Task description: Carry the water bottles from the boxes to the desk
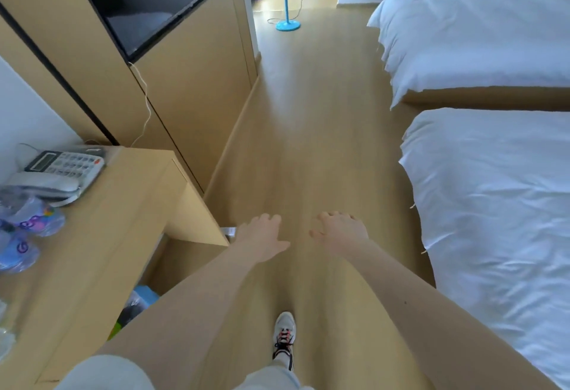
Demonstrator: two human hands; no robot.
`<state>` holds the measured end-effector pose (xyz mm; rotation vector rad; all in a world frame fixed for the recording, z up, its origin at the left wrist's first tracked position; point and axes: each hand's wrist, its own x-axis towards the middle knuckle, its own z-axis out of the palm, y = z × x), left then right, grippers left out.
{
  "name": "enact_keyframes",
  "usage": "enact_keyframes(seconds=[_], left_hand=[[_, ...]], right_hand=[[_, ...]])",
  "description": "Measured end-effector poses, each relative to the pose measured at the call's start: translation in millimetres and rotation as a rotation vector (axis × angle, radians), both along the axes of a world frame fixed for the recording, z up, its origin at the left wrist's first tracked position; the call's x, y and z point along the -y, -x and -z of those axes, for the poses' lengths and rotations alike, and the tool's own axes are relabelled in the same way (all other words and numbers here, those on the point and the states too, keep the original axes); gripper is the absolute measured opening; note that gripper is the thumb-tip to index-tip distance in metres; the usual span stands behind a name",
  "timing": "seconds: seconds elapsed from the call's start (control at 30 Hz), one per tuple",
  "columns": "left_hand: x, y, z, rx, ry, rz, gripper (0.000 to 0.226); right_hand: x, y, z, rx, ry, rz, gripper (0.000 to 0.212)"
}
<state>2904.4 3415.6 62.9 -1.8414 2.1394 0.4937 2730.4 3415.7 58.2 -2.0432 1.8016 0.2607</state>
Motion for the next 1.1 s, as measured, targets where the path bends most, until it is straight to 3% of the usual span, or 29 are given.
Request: enact_keyframes(seconds=[0.67, 1.1], left_hand=[[235.2, -27.8, 28.1, 0.051, -0.103, 0.208, 0.059], [364.5, 7.1, 26.7, 0.096, -0.082, 0.26, 0.059]], right_hand=[[198.6, -37.3, 13.3, -0.091, -0.149, 0.161, 0.053], [332.0, 8.0, 16.8, -0.06, -0.105, 0.158, 0.051]])
